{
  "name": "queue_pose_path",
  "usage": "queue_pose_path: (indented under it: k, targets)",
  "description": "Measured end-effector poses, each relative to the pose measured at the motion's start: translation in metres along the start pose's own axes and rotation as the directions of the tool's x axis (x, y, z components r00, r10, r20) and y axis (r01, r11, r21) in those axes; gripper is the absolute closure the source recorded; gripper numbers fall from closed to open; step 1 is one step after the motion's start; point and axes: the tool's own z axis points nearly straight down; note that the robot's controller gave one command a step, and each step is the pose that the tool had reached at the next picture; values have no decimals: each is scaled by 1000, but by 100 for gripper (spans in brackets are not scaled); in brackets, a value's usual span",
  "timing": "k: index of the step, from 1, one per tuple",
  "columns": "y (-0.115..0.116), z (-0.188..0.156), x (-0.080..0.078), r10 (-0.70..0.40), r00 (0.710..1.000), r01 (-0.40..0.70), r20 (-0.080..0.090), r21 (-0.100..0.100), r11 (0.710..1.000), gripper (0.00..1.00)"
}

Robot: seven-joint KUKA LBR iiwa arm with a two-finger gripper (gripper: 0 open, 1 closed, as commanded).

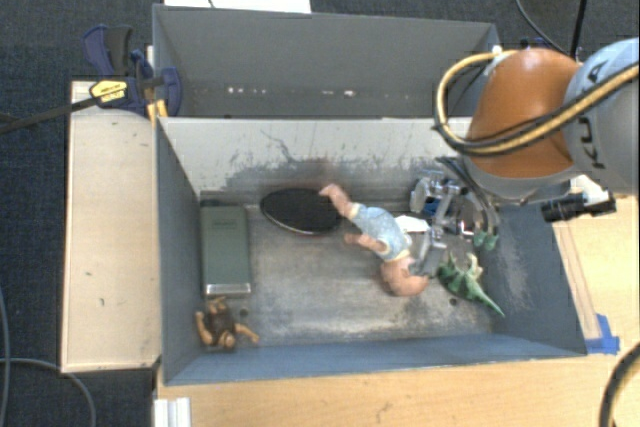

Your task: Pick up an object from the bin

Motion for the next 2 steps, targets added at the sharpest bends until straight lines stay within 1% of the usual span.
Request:
queue_pose_path:
  k: [1,2]
  targets:
    - [11,87,12,186,982,-186,6,-2,982,0]
    - [18,104,0,177,984,-177,-3,2,984,100]
